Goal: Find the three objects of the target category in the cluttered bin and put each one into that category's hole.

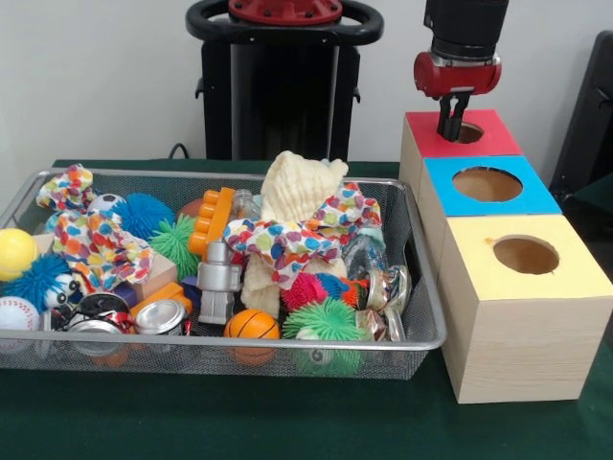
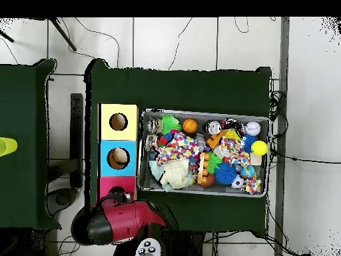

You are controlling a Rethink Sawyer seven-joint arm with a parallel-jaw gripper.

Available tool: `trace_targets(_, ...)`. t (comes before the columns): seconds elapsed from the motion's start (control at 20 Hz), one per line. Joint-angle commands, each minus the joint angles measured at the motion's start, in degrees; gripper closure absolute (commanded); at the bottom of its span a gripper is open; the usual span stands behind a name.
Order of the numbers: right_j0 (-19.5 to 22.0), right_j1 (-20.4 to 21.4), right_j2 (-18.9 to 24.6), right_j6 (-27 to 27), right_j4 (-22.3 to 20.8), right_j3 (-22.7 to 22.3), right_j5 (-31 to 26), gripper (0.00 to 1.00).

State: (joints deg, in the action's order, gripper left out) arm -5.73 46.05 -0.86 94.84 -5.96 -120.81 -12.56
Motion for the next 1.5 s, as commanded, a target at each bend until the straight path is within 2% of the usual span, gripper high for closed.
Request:
trace_targets(0.05,3.58,1.96,-7.31,3.92,-4.61,2.96,-5.49,1.0)
trace_targets(0.25,4.98,2.9,-5.75,3.81,-3.8,2.07,-5.49,1.0)
trace_targets(0.6,7.08,14.54,-1.41,1.89,0.33,-1.73,-15.71,1.0)
trace_targets(0.8,6.63,17.19,-0.41,3.45,1.47,-2.08,-18.42,1.0)
trace_targets(0.9,5.81,17.06,-0.8,4.56,1.24,-1.64,-18.88,1.0)
trace_targets(1.1,5.73,15.39,-0.82,5.53,0.39,-1.88,-15.49,1.0)
trace_targets(1.3,3.51,7.99,-4.06,8.29,-3.18,0.1,-5.68,1.0)
trace_targets(1.45,2.0,4.76,-6.27,8.99,-3.58,0.99,-3.25,1.0)
trace_targets(1.5,3.2,3.34,-5.16,8.68,-3.65,0.66,0.26,1.0)
